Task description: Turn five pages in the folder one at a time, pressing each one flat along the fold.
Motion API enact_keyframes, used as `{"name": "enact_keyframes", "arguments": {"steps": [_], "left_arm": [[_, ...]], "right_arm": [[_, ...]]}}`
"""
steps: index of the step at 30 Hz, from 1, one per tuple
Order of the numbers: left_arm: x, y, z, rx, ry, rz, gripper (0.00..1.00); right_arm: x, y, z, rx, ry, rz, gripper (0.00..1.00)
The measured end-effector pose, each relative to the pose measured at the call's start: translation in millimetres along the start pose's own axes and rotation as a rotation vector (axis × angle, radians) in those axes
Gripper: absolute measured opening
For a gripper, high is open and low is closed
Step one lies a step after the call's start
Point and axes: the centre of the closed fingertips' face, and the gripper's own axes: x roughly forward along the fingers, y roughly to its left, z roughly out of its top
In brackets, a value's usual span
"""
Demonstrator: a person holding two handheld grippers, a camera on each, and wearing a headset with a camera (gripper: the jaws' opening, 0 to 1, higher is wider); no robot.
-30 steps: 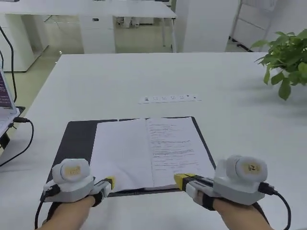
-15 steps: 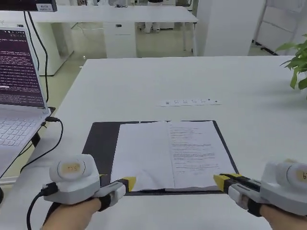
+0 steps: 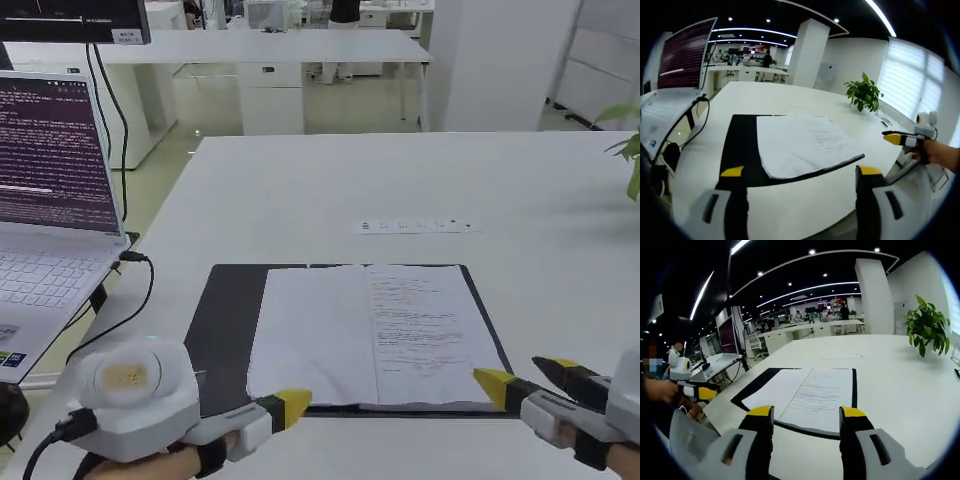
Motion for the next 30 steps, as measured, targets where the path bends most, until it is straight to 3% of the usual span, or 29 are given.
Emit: {"name": "enact_keyframes", "arguments": {"steps": [3,8,12,17,26,30], "left_arm": [[-4.8,-0.9,1.5,0.013,-0.009,0.013,0.99],[-13.3,-3.8,5.4,0.041,-0.018,0.013,0.99],[-20.5,-7.7,14.0,0.060,-0.034,0.017,0.99],[-31.5,-10.7,24.0,0.121,-0.042,0.038,0.99],[-40.9,-8.0,33.6,0.195,-0.045,0.061,0.99],[-39.9,-6.1,34.8,0.172,-0.039,0.064,0.99]], "right_arm": [[-4.3,-6.3,-1.1,-0.016,0.006,-0.014,0.67],[-12.7,-7.5,6.8,-0.001,-0.008,-0.017,0.83],[-21.1,-5.9,23.7,0.001,-0.052,-0.023,1.00],[-32.2,-6.0,30.9,-0.046,-0.063,-0.026,1.00],[-36.2,-2.3,22.4,-0.053,-0.058,-0.001,0.99],[-35.7,-2.7,24.5,-0.046,-0.063,0.004,0.99]]}}
